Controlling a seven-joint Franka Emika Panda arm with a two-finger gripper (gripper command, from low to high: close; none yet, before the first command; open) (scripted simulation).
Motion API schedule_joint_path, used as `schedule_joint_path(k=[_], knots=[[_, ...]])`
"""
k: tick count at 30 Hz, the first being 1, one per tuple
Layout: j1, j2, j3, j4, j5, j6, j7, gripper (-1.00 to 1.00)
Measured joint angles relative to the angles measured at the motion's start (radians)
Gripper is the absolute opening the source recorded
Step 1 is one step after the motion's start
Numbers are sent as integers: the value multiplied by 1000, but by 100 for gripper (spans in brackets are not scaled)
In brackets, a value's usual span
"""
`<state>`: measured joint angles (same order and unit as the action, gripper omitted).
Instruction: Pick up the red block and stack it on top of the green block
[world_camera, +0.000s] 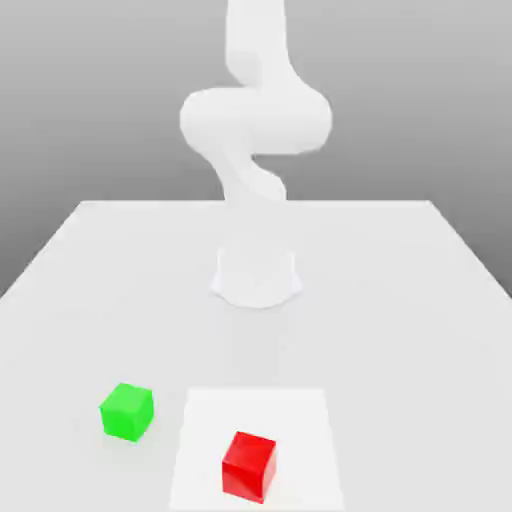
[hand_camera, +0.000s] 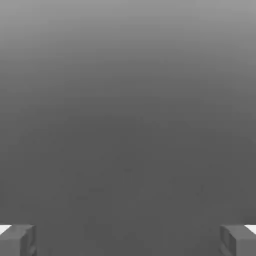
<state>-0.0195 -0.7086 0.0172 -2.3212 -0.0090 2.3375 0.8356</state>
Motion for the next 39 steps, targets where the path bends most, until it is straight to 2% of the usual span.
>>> schedule_joint_path(k=[15, 23, 28, 29, 35, 39], knots=[[-78, 551, 62, -128, -58, 225, 217, 0], [-83, 838, 63, -196, -36, 346, 294, 0], [-71, 1018, 46, -185, -51, 478, 320, 0], [-65, 1053, 40, -180, -57, 508, 324, -100], [-63, 1071, 37, -178, -61, 524, 328, -100], [-74, 977, 52, -192, -41, 444, 314, -100]])
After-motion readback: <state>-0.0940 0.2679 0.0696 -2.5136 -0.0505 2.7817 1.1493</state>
